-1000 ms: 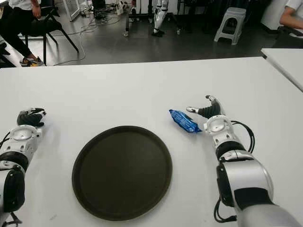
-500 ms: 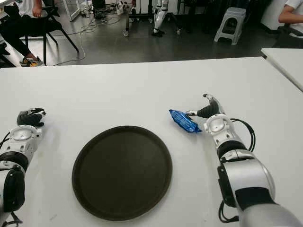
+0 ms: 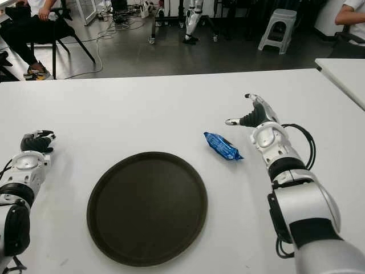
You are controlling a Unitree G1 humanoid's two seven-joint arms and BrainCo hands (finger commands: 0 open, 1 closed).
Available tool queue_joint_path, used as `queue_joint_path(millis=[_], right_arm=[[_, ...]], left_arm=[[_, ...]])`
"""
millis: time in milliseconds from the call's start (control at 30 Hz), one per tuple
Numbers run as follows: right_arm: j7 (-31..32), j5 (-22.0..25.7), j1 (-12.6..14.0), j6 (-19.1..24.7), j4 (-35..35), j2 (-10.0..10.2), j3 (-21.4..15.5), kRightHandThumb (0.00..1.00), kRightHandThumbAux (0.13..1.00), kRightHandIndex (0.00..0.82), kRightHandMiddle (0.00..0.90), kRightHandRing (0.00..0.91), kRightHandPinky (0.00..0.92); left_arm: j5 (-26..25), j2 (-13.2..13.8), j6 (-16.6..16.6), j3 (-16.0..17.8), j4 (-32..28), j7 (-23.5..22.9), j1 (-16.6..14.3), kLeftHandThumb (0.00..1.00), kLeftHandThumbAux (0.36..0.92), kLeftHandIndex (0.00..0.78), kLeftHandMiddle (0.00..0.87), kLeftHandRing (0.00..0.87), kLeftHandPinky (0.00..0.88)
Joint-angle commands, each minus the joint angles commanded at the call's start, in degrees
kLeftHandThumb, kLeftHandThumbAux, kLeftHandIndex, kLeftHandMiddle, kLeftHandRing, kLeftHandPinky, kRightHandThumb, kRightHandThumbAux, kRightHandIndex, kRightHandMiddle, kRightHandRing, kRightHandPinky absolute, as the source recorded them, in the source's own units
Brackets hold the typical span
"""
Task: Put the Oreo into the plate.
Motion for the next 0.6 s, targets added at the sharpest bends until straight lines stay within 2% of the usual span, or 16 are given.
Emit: queue_joint_path(millis=[233, 600], right_arm=[[3.3, -2.1, -1.1, 2.6, -1.4, -0.6, 2.9, 0.0, 0.73, 0.0, 0.0, 0.003, 0.017], [4.5, -2.7, -1.1, 4.8, -5.2, -0.8, 4.2, 0.0, 0.743, 0.0, 0.0, 0.0, 0.007]], left_arm=[[-0.1, -0.1, 0.3, 0.0, 0.0, 0.2, -0.1, 0.676, 0.727, 0.398, 0.192, 0.199, 0.204], [-0.1, -0.2, 0.4, 0.1, 0.0, 0.4, -0.2, 0.678, 0.725, 0.401, 0.208, 0.213, 0.209]])
